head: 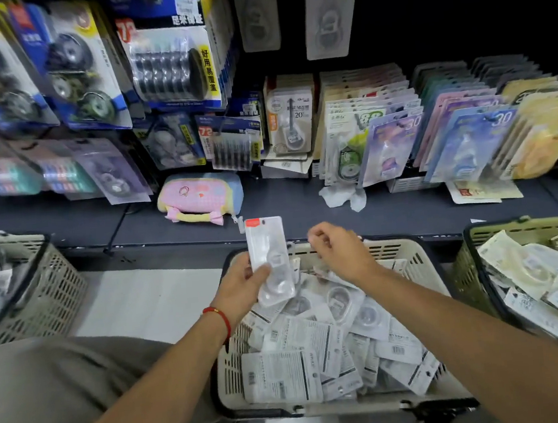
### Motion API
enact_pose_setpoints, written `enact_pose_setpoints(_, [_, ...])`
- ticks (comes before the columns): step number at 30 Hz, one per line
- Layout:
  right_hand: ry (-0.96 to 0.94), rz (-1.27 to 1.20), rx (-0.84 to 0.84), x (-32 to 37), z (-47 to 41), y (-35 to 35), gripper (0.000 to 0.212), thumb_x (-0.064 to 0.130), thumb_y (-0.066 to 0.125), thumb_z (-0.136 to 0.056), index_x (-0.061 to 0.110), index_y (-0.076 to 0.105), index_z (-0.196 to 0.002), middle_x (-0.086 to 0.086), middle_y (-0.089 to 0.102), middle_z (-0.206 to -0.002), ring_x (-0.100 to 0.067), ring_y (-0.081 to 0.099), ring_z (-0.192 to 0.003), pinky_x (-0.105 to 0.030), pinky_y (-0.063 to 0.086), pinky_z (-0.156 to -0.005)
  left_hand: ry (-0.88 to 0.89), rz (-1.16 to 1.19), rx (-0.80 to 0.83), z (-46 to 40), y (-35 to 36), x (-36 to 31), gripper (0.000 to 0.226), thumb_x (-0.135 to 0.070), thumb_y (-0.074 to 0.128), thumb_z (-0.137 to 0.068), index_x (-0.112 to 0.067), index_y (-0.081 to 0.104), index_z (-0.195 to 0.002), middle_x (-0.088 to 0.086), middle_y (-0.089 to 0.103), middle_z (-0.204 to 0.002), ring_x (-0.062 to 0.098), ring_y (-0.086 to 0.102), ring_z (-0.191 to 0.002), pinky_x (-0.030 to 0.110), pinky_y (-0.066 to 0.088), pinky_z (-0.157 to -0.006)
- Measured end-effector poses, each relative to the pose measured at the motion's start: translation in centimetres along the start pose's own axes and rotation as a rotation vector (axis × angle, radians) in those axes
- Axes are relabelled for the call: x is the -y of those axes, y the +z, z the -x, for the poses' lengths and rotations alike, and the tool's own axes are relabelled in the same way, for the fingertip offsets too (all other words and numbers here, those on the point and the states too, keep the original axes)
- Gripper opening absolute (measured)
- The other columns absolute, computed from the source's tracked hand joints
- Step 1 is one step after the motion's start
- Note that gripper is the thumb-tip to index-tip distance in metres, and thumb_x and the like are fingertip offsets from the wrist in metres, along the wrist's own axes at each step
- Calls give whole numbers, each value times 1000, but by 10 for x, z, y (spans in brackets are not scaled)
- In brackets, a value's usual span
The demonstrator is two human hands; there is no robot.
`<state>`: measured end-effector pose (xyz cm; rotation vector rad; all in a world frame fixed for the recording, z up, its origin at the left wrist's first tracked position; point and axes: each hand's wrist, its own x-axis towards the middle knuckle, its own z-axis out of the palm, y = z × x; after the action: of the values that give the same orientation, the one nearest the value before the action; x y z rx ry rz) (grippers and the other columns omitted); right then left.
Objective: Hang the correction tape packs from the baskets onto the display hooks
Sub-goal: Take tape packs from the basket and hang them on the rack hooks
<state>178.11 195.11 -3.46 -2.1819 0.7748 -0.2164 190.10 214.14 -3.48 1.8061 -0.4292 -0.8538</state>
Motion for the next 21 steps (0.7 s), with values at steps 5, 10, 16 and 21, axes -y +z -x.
enact_pose_setpoints(5, [-217,612,402,-17,3,54,67,4,57,-102,27,36,-162,-2,30,-172,-27,29,-157,-44,37,-122,15,-75,-295,17,-23,24,23,-27,50,-109,-17,55,-129,4,68,-114,26,67,-106,36,55,-85])
enact_pose_setpoints(10, [-345,769,233,-34,6,65,33,11,61,-100,25,64,-129,-2,69,-125,-26,52,-122,-38,50,-88,92,-170,-265,29,-29,33,27,-28,48,-110,-29,50,-137,-1,70,-114,19,70,-101,38,59,-85])
enact_pose_setpoints(16, [-347,182,109,-2,-7,16,22,30,62,-106,15,78,-112,1,76,-107,-19,61,-99,-37,46,-89,250,-324,-352,25,-34,22,26,-28,49,-109,-33,55,-134,6,73,-103,31,70,-90,48,60,-80])
enact_pose_setpoints(21, [-254,-93,218,30,-8,-9,17,32,63,-106,23,73,-97,3,74,-93,-19,66,-89,-37,50,-80,120,-42,-168,23,-14,10,22,-34,51,-108,-37,61,-126,3,72,-114,30,71,-104,50,63,-85])
